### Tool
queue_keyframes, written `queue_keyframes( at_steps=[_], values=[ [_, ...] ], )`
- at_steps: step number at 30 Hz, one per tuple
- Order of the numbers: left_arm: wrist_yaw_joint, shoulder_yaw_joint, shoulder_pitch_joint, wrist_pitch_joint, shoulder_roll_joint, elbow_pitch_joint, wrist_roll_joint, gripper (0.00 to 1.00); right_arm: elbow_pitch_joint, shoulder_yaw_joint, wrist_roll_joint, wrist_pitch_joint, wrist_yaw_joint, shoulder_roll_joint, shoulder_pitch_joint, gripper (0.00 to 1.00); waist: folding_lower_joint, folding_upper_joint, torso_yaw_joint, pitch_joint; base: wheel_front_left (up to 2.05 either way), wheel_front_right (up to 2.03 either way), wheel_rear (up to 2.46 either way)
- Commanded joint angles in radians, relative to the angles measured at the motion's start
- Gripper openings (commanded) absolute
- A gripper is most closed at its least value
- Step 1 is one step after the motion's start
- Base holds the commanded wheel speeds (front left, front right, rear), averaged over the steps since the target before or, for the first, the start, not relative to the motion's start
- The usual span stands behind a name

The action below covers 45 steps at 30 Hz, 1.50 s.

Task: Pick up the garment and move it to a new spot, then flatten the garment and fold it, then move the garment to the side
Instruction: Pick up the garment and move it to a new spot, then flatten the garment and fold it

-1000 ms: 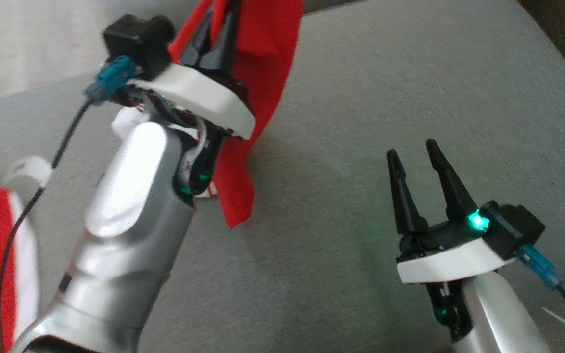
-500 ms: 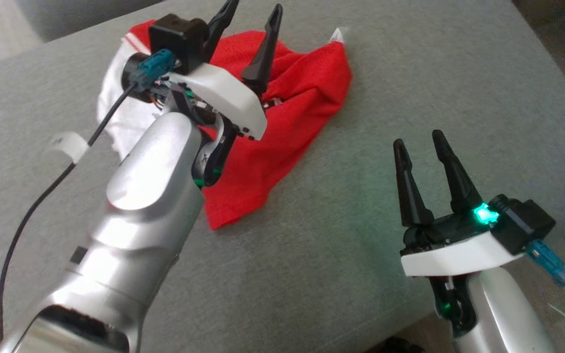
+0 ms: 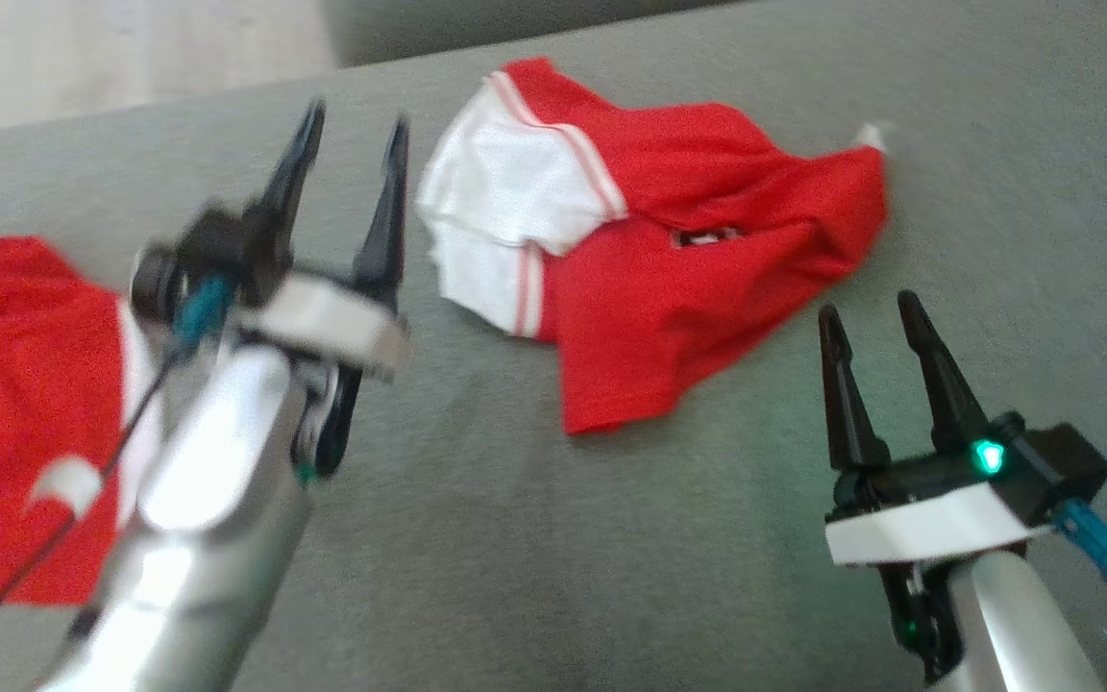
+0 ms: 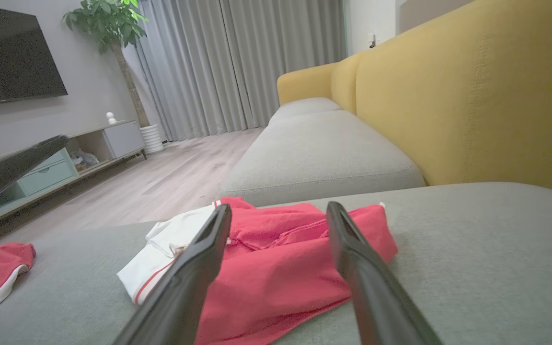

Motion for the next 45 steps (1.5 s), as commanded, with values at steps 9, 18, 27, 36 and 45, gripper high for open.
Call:
queue_keyframes(
  at_steps=[9, 18, 27, 36, 45],
  values=[
    [0.093, 0.077, 0.316, -0.053, 0.047, -0.165, -0.001, 1.0, -0.002, -0.024, -0.04, -0.011, -0.001, -0.004, 0.058, 1.0, 0.0001, 0.0, 0.201, -0.102, 0.0, 0.0, 0.0],
    [0.093, 0.111, 0.39, -0.055, -0.002, -0.249, 0.036, 1.0, 0.012, -0.014, -0.066, -0.011, -0.001, -0.004, 0.067, 1.0, 0.0001, 0.0, 0.262, -0.085, 0.0, 0.0, 0.0],
    [0.069, 0.157, 0.388, -0.055, -0.058, -0.251, 0.061, 1.0, 0.318, 0.14, -0.146, 0.076, -0.001, -0.004, -0.093, 1.0, 0.0001, 0.0, 0.295, -0.03, 0.0, 0.0, 0.0],
    [0.041, 0.199, 0.377, -0.055, -0.088, -0.234, 0.087, 1.0, 0.542, 0.17, -0.198, 0.245, -0.001, -0.004, -0.199, 1.0, 0.0001, 0.0, 0.321, -0.004, 0.0, 0.0, 0.0],
    [0.024, 0.235, 0.397, -0.055, -0.094, -0.217, 0.119, 1.0, 0.588, 0.153, -0.207, 0.231, -0.001, -0.004, -0.206, 0.0, 0.0001, 0.0, 0.258, -0.032, 0.0, 0.0, 0.0]
  ],
)
